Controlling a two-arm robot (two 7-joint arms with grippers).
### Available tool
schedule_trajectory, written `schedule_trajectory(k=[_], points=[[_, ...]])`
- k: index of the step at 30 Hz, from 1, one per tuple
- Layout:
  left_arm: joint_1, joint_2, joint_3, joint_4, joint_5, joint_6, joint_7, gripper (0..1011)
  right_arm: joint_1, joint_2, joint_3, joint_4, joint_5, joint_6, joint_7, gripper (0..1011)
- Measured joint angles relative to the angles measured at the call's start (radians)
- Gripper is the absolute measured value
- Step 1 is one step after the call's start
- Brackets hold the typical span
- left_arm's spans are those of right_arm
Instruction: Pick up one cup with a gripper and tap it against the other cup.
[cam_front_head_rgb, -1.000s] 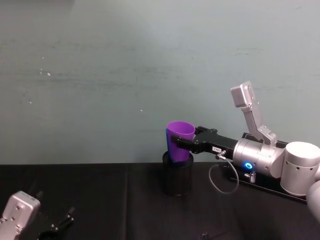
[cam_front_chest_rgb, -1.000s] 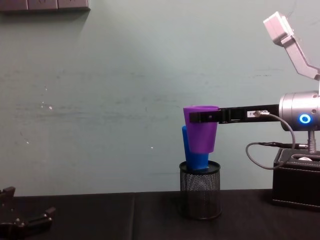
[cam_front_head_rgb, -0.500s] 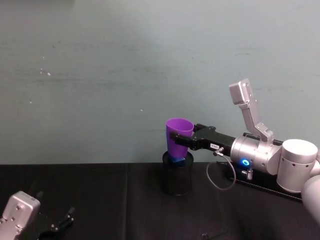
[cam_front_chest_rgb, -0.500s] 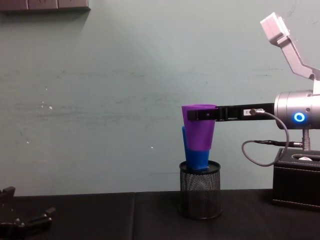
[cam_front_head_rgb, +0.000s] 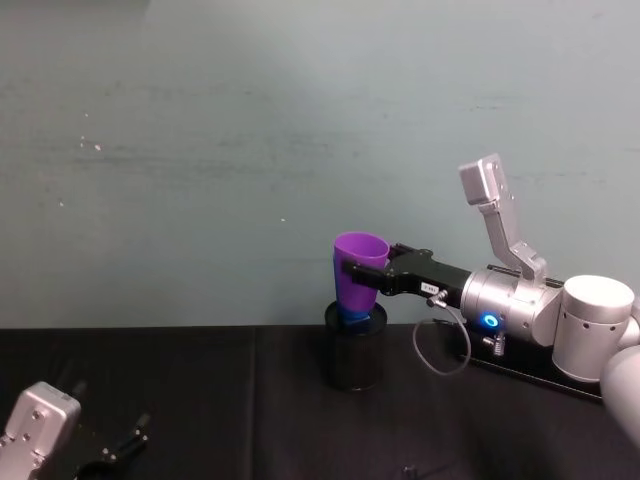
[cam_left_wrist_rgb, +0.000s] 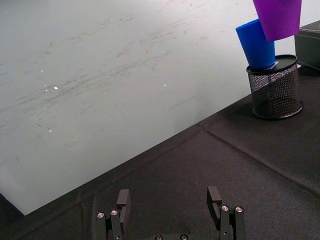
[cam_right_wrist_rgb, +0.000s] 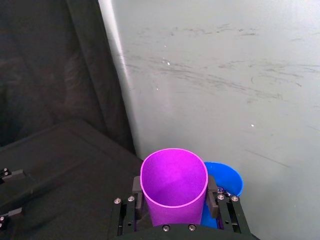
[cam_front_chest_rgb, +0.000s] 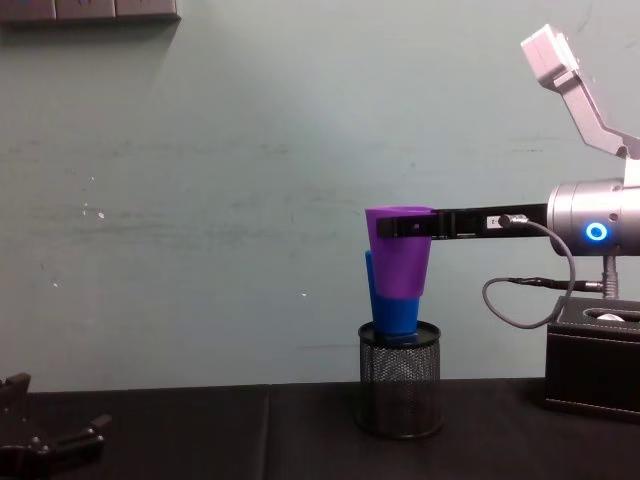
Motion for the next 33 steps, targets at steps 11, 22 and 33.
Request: schedule_trajectory(k=[11,22,33], points=[[0.000,0.000,0.000,0.000,0.000,0.000,0.000,1005,0.013,-0.011,0.012,0.029,-0.007,-0.002,0.006,728],[0.000,0.000,0.000,0.000,0.000,0.000,0.000,1005,0.019,-0.015,0.015,0.041,-0.010,-0.009,0.019,726],[0.000,0.000,0.000,0.000,0.000,0.000,0.000,1005,0.017,-0.014,0.014,0.037,-0.010,-0.007,0.018,728]])
